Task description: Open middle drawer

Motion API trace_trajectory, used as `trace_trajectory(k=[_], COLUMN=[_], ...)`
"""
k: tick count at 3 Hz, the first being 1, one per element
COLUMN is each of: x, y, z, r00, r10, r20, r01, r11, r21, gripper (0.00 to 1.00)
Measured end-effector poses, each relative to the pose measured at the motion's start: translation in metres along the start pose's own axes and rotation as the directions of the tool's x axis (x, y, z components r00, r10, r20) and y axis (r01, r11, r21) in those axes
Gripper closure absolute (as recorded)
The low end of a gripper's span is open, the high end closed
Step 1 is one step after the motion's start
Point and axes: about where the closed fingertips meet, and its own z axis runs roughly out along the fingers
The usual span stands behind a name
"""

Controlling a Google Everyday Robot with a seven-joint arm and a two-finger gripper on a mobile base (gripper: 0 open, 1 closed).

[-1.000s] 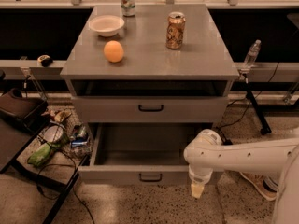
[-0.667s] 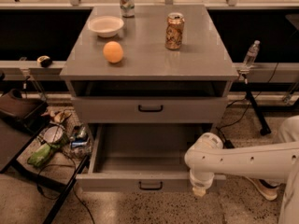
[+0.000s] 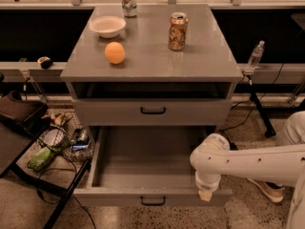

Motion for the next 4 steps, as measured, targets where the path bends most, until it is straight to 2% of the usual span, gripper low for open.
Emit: trace_trajectory(k=[4], x=[0.026], y=[0.034], z=[0.001], r00=[0.999], r10=[0.034], r20=[-0.032], r01=[-0.035], r11=[0.9991], r21=[-0.026], gripper=[1.00])
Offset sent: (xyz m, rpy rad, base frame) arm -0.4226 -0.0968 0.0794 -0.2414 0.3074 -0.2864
